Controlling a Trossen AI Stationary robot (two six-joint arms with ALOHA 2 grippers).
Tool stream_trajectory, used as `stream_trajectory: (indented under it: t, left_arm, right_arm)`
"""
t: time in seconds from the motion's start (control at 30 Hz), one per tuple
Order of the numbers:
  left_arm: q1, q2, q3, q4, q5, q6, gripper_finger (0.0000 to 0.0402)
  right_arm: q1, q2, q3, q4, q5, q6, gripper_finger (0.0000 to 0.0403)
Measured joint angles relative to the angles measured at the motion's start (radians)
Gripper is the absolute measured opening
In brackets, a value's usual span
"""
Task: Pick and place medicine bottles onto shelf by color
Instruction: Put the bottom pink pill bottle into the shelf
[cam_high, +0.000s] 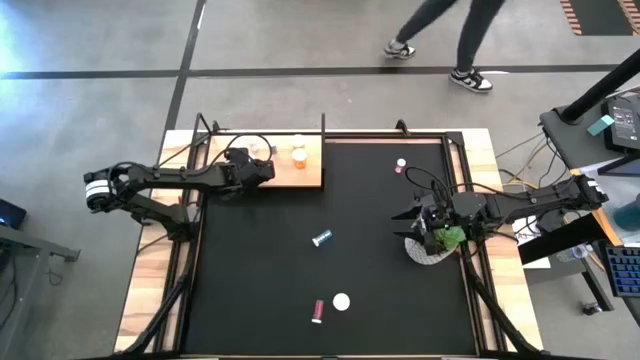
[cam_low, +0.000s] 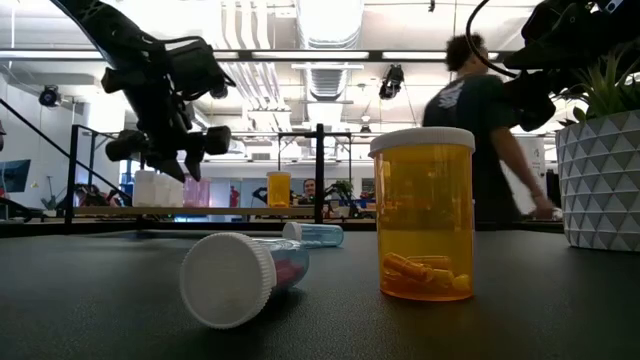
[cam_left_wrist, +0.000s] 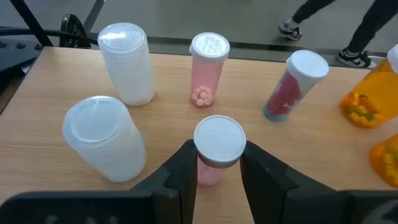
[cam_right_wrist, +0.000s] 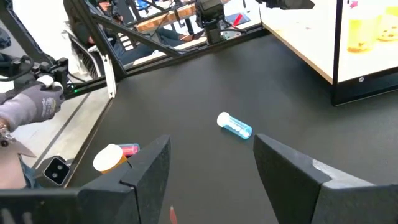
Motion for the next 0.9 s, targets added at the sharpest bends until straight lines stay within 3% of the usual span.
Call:
stream_trajectory:
  t: [0.9]
  left_arm:
    - [0.006,0.041,0.004,0.070,-0.011,0.079,0.0104]
  right_arm:
    - [0.000,0.000,0.000,0.000,0.000,0.000,0.0219]
